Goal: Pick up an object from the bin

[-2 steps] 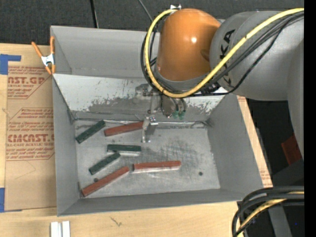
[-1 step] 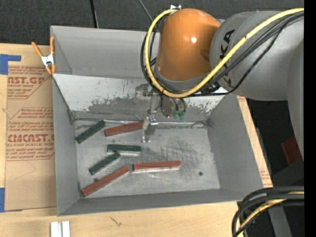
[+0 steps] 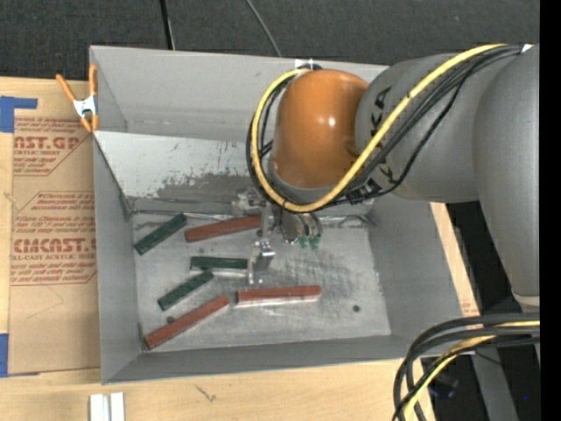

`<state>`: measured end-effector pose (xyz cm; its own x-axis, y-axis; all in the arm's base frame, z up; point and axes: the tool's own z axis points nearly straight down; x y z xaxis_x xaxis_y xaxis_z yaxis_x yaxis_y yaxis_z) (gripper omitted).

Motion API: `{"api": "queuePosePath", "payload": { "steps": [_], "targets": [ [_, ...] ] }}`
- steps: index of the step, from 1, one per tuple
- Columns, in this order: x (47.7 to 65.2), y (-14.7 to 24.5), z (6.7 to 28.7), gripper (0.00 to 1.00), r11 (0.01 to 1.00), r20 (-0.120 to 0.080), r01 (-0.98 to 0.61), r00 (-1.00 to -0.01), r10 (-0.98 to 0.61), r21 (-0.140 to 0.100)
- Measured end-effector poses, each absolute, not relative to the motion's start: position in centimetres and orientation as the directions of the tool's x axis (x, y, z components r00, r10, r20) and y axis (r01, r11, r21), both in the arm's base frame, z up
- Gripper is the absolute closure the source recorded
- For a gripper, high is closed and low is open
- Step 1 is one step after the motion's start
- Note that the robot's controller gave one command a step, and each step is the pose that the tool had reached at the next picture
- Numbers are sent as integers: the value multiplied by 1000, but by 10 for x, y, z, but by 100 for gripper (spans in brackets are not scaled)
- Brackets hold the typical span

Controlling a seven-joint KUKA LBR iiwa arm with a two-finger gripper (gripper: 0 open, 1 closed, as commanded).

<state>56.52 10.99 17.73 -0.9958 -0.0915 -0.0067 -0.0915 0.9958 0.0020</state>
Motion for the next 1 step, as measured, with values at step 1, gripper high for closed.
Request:
{"api": "queuePosePath", "payload": {
  "steps": [1],
  "targets": [
    [533,122,73,100,997,4,-74,-997,-74,2]
  ]
}}
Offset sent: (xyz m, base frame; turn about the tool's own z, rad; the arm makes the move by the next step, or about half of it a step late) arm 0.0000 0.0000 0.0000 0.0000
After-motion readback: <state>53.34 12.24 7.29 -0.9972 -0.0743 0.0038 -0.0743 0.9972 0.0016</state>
